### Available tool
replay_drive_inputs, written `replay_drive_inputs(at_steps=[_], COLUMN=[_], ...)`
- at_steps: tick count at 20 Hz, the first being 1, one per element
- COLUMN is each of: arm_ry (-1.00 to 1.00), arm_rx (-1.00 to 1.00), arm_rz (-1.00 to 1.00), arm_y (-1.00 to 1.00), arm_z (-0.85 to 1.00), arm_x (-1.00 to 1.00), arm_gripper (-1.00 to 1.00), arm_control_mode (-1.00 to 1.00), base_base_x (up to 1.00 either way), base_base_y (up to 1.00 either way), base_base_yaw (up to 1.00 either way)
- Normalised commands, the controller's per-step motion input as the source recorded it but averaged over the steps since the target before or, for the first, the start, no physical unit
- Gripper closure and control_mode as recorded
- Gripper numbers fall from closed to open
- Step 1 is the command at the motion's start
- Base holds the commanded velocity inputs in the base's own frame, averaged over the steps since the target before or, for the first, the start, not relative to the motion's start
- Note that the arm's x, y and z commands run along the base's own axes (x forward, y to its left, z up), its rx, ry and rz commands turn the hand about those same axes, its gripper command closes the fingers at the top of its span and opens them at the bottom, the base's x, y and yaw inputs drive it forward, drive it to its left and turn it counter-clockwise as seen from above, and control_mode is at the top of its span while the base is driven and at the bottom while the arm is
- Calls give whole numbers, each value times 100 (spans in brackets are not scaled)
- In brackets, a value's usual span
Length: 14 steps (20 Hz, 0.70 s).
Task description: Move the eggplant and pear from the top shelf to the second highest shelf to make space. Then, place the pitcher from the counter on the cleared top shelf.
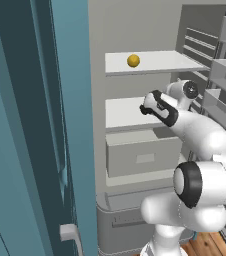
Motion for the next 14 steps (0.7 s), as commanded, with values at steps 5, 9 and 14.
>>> replay_drive_inputs(at_steps=[5, 9, 14], arm_ry=[-5, 0, 1], arm_rx=[7, 2, 6], arm_rz=[0, 0, 0], arm_y=[14, 14, 16], arm_z=[100, 97, 57], arm_x=[-19, 0, 16], arm_gripper=[-100, -100, -100], arm_control_mode=[-100, -100, -100], base_base_x=[0, 0, 0], base_base_y=[0, 0, 0], base_base_yaw=[0, 0, 0])
